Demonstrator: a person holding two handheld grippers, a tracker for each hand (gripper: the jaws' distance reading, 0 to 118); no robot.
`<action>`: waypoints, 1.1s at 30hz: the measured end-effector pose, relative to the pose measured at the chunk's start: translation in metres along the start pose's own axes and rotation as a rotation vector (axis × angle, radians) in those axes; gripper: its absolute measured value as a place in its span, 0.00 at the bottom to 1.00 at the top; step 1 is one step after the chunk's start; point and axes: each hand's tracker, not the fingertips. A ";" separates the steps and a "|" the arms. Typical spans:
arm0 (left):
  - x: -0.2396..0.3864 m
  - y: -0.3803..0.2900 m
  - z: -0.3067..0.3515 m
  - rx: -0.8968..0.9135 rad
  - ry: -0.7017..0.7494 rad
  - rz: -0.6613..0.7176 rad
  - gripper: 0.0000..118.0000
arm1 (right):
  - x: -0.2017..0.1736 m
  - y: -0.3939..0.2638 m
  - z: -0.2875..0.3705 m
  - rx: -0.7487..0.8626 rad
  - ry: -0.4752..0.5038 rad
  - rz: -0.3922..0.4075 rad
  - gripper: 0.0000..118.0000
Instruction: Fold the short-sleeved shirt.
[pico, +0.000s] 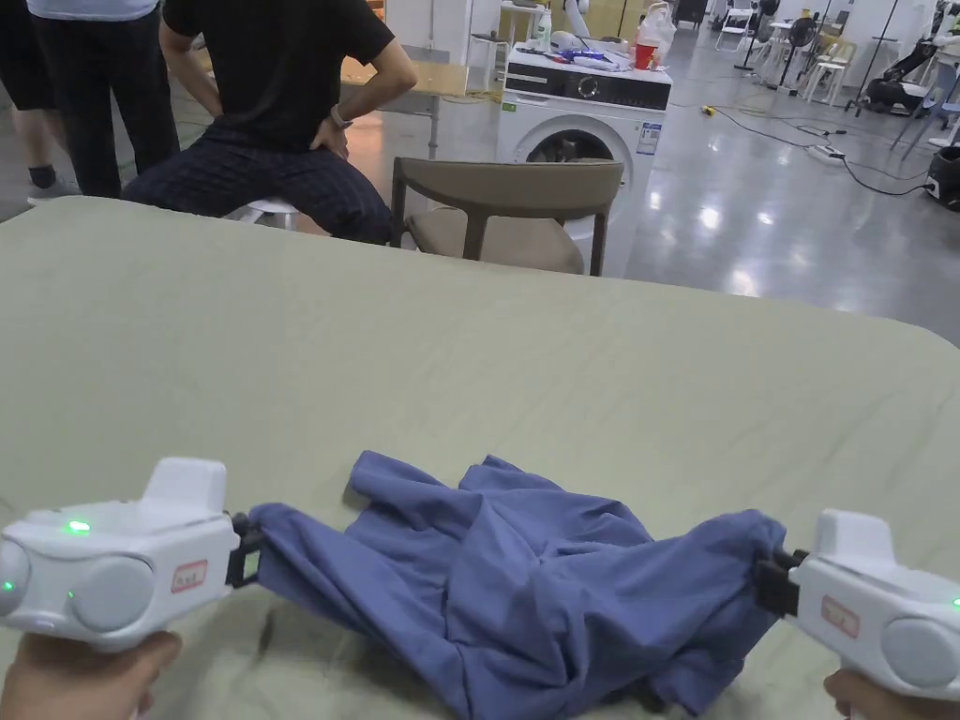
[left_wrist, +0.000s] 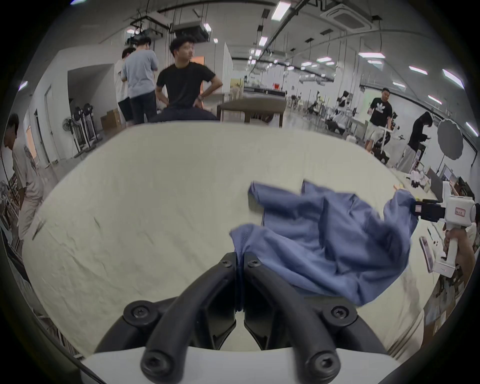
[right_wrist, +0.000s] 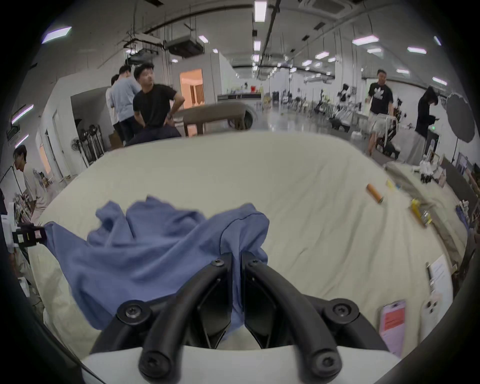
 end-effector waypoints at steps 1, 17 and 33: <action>-0.003 0.012 0.006 0.031 -0.006 -0.002 0.00 | 0.003 0.010 0.009 0.025 -0.015 0.004 0.04; -0.011 0.247 0.077 0.406 0.074 -0.085 0.00 | -0.017 0.203 0.106 0.443 -0.176 0.138 0.04; -0.016 0.413 0.091 0.514 0.161 -0.121 0.00 | -0.029 0.393 0.121 0.604 -0.247 0.134 0.04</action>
